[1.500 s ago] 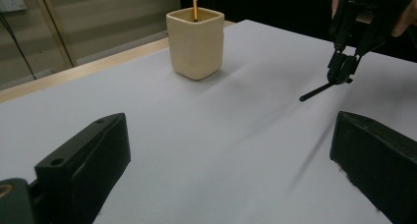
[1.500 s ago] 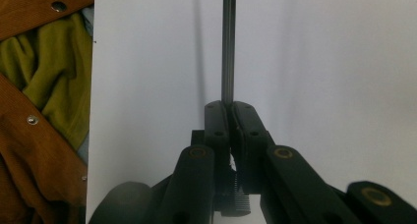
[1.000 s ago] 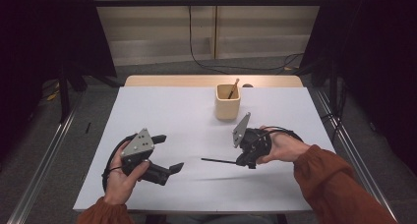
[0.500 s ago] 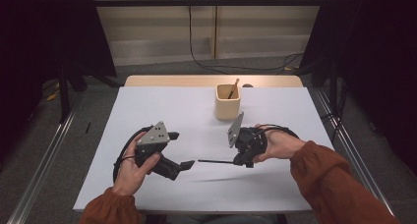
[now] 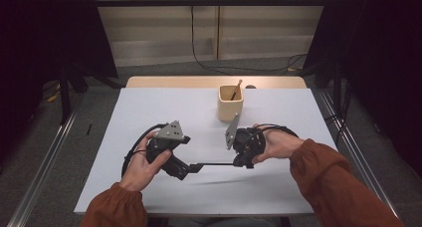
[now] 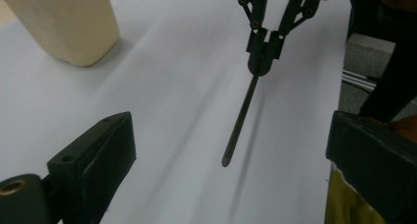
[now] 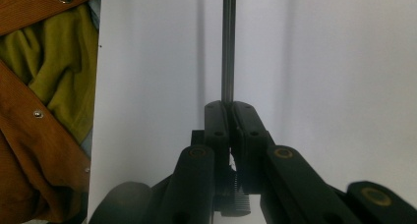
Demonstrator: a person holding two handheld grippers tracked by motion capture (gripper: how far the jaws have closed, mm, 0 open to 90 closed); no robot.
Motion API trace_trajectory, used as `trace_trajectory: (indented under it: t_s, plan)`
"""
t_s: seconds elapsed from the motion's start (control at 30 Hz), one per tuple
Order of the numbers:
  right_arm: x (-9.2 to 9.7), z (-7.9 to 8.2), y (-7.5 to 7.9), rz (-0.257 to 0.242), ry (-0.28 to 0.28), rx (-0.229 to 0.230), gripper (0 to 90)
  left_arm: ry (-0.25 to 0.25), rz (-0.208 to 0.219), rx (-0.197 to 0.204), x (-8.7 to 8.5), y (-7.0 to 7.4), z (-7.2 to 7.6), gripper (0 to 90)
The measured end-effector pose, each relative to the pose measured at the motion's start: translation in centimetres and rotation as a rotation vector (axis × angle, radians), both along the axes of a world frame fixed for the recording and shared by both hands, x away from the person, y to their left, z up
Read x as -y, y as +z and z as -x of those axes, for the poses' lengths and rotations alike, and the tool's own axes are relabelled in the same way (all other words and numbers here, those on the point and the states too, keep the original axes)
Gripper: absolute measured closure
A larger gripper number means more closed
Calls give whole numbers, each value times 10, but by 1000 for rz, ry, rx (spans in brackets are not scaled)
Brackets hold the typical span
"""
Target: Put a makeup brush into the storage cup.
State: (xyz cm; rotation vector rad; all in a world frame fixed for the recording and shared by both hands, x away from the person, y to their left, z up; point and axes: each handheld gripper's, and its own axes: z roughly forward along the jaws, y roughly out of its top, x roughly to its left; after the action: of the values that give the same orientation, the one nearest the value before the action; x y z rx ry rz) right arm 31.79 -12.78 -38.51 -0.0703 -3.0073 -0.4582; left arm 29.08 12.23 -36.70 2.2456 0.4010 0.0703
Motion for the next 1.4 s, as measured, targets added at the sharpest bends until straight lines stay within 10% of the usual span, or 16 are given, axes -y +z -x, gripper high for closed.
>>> trace_trajectory:
  t_s: [0.5,0.8,1.4]
  plan:
    - [-9,-2,-1,51,28,0,859,-157,-179,-52,23,-11,-3,78]
    - [-8,-6,-5,74,13,-3,859,-167,-258,-48,30,-17,-4,87]
    - [-17,-3,-1,64,36,23,859,-174,-295,-84,39,-26,-11,608]
